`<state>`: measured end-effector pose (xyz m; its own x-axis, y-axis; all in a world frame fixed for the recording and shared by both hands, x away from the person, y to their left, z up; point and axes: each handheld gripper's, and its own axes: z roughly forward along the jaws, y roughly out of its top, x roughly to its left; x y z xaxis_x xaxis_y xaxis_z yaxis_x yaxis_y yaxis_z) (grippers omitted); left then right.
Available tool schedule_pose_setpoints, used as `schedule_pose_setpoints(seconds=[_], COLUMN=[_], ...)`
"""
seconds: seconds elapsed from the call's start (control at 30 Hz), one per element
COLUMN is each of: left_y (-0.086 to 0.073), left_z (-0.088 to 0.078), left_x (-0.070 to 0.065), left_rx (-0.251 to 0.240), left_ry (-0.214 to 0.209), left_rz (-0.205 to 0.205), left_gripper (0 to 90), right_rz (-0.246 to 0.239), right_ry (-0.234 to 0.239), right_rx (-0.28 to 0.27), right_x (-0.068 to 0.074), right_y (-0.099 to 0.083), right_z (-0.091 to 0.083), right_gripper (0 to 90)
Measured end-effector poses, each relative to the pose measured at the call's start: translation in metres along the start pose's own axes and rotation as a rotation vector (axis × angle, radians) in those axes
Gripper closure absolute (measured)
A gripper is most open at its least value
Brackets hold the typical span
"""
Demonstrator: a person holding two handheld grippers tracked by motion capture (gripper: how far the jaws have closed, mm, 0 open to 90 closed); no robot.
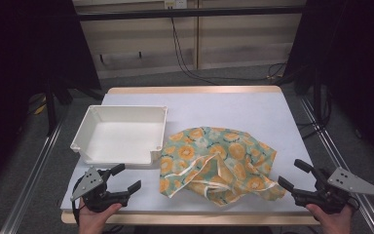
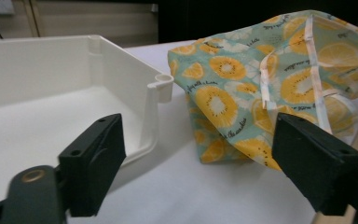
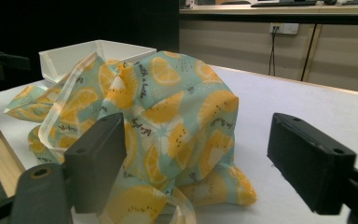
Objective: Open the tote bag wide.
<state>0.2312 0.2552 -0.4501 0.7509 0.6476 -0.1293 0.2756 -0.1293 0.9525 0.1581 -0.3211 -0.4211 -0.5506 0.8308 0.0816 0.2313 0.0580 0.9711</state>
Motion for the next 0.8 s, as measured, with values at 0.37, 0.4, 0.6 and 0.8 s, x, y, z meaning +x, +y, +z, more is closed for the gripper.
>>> schedule_pose_setpoints(seconds=[0.37, 0.4, 0.6, 0.8], left_y=[0.002, 0.002, 0.003, 0.004], left_z=[0.001, 0.002, 0.007, 0.010], left_x=[-0.002, -0.003, -0.005, -0.012], left_rx=[0.027, 0.029, 0.057, 0.083], left_ry=[0.003, 0.000, -0.040, -0.079], left_rz=[0.028, 0.030, 0.029, 0.049], left_gripper=[25.8, 26.1, 31.7, 35.9], right_rz=[0.003, 0.008, 0.005, -0.004], right_ry=[0.067, 0.072, 0.080, 0.127], right_rx=[0.073, 0.073, 0.063, 0.078], right_x=[0.006, 0.007, 0.009, 0.018], right_y=[0.007, 0.007, 0.019, 0.035], right_z=[0.005, 0.006, 0.006, 0.009], right_gripper=[28.3, 29.5, 33.4, 40.6])
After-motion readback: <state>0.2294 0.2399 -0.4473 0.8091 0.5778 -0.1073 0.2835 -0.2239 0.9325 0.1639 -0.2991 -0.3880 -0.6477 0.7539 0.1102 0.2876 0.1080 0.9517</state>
